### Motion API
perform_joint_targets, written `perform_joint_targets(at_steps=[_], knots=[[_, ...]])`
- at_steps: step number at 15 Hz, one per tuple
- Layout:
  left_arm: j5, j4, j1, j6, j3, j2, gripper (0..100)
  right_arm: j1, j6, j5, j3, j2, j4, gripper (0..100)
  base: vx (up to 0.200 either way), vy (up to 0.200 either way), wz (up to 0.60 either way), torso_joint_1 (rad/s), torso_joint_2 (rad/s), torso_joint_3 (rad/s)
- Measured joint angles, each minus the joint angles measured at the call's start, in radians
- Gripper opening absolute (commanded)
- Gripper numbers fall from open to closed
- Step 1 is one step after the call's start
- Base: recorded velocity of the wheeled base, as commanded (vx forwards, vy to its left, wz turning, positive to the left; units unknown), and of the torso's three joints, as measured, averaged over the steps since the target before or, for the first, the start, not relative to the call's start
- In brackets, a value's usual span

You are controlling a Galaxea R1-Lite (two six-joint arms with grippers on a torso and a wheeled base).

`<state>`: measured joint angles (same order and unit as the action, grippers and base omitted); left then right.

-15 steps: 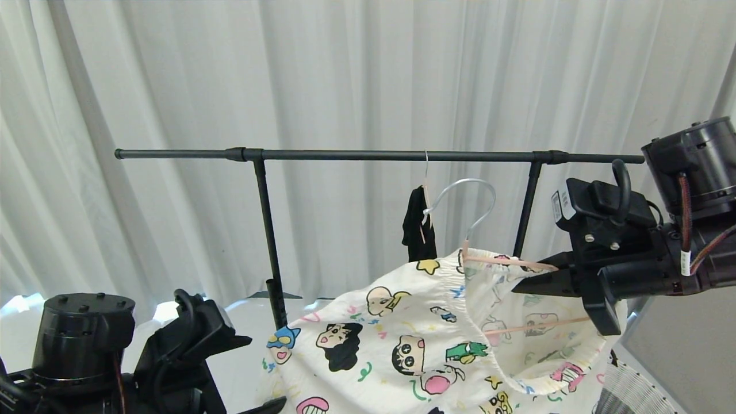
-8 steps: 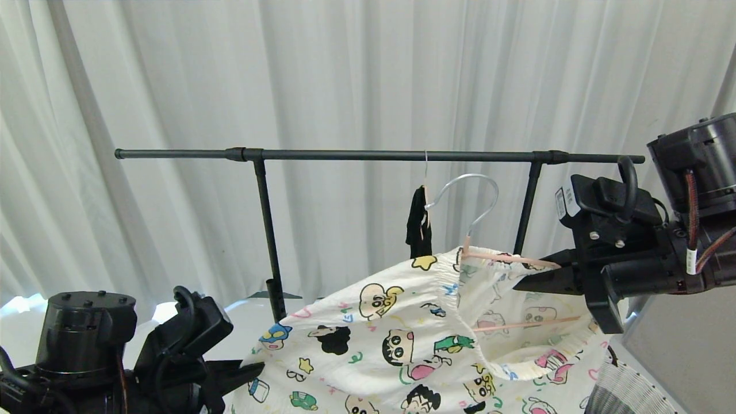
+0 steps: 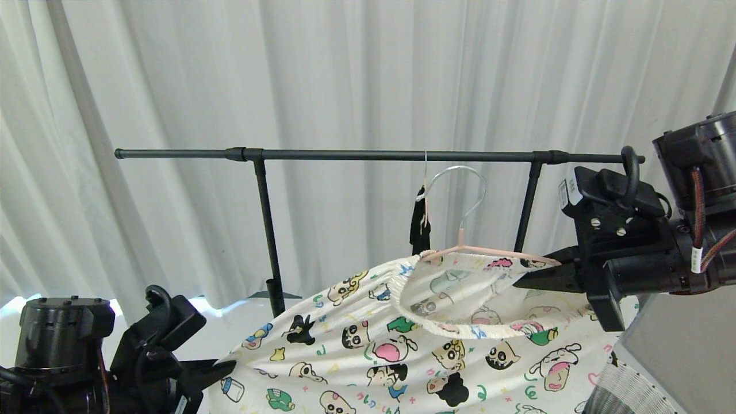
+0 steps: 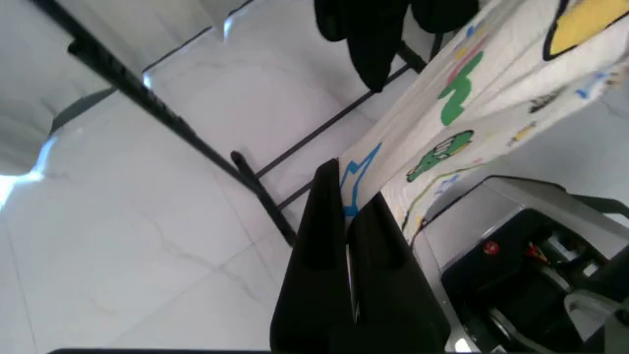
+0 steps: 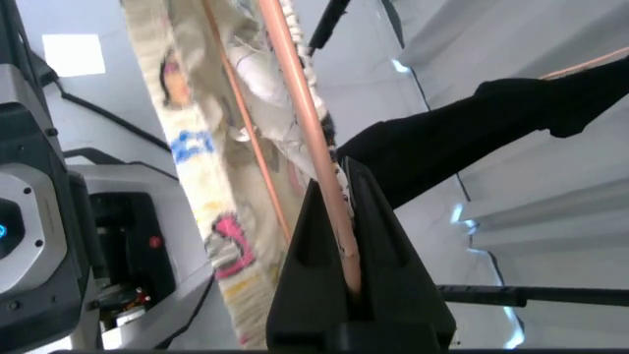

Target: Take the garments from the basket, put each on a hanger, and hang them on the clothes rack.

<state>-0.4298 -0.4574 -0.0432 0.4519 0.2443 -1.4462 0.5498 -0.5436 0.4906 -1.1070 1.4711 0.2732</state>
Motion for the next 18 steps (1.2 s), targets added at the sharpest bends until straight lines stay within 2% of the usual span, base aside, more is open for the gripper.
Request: perform_joint_targets(at_steps=[3, 11, 12, 18], knots=[[0.001, 0.000, 0.021, 0.004, -0.002, -0.007, 0, 0.001, 0.013, 0.000, -0.003, -0.008, 0.000, 0, 0.000, 0.000, 0.00, 0.000, 0.00, 0.000], [0.002, -0.016, 0.001, 0.007, 0.002, 0.018, 0, 0.001, 0.039, 0.000, -0.006, -0.023, -0.004, 0, 0.000, 0.000, 0.00, 0.000, 0.00, 0.000], [0.002, -0.017, -0.005, 0.006, 0.003, 0.024, 100, 0.000, 0.041, -0.001, -0.006, -0.026, -0.004, 0, 0.000, 0.000, 0.00, 0.000, 0.00, 0.000], [0.001, -0.017, -0.020, -0.002, 0.004, 0.053, 100, -0.003, 0.041, -0.003, -0.006, -0.034, -0.003, 0, 0.000, 0.000, 0.00, 0.000, 0.00, 0.000]])
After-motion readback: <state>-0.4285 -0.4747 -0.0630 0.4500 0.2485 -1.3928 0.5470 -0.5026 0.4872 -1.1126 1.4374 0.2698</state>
